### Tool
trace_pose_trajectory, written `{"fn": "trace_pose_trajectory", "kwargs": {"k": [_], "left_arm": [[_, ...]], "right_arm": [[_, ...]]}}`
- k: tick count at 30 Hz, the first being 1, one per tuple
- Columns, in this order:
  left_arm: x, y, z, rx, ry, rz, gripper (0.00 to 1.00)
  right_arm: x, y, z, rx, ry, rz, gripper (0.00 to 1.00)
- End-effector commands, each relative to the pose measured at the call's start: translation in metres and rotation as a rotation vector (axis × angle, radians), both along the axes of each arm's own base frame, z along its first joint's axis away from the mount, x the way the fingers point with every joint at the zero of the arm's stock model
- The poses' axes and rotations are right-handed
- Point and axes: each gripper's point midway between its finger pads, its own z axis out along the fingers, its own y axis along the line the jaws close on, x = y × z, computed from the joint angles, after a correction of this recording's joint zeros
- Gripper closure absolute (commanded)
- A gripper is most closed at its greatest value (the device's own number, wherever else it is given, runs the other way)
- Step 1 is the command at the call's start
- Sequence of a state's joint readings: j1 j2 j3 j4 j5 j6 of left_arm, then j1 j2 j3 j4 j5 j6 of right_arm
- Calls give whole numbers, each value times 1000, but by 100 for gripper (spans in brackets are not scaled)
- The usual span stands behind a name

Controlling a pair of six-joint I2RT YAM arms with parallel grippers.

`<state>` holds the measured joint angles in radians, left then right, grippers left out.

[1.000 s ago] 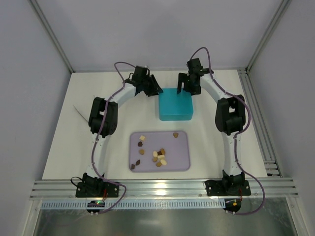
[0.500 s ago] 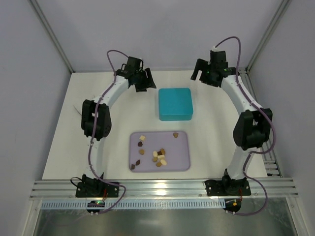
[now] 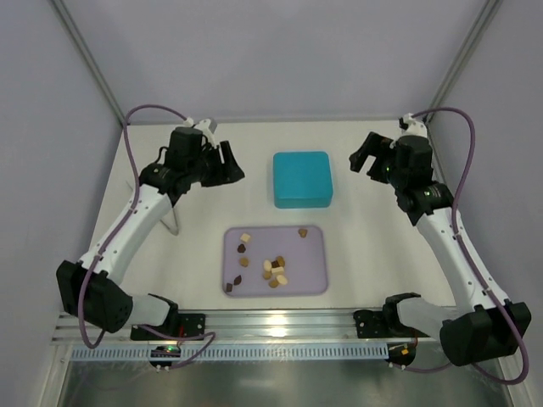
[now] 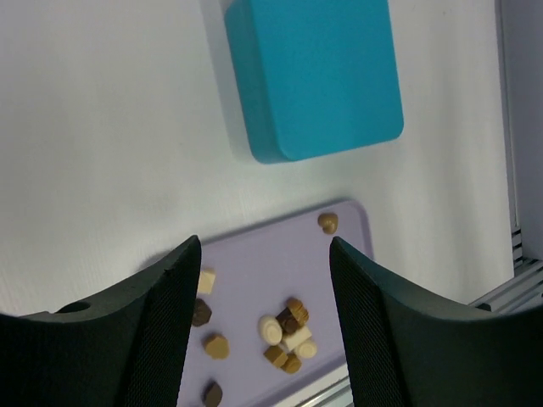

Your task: Pack the chocolate

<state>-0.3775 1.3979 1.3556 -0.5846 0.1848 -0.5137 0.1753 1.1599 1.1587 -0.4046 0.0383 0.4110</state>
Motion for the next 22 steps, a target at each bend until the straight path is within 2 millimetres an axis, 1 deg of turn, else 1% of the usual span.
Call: {"fn": "trace_pose_trajectory", "kwargs": {"k": [1, 2, 3, 6, 9, 10, 13, 19, 22], "left_arm": [[-21, 17, -2, 30, -49, 16, 38], [-28, 22, -13, 45, -31, 23, 38], [-34, 24, -11, 41, -39, 24, 38], [-49, 32, -9, 33, -57, 40, 38], [-59, 33, -6, 16, -64, 35, 37], [-61, 34, -6, 16, -64, 34, 37], [-65, 36, -6, 19, -68, 33, 38], [-70, 38, -6, 28, -68, 26, 38], [-71, 39, -8, 32, -62, 26, 38]], "right_arm": [[-22, -10, -15, -5, -10, -41, 0], [-27, -12, -20, -6, -3, -48, 0], [-36, -15, -25, -6, -1, -53, 0], [-51, -19, -32, -7, 2, -59, 0], [-59, -22, -37, -17, 0, -65, 0], [-62, -23, -35, -16, -9, -68, 0], [-66, -24, -35, -21, -25, -68, 0], [-68, -28, -35, -36, -28, -77, 0], [-67, -27, -29, -24, -52, -80, 0]]}}
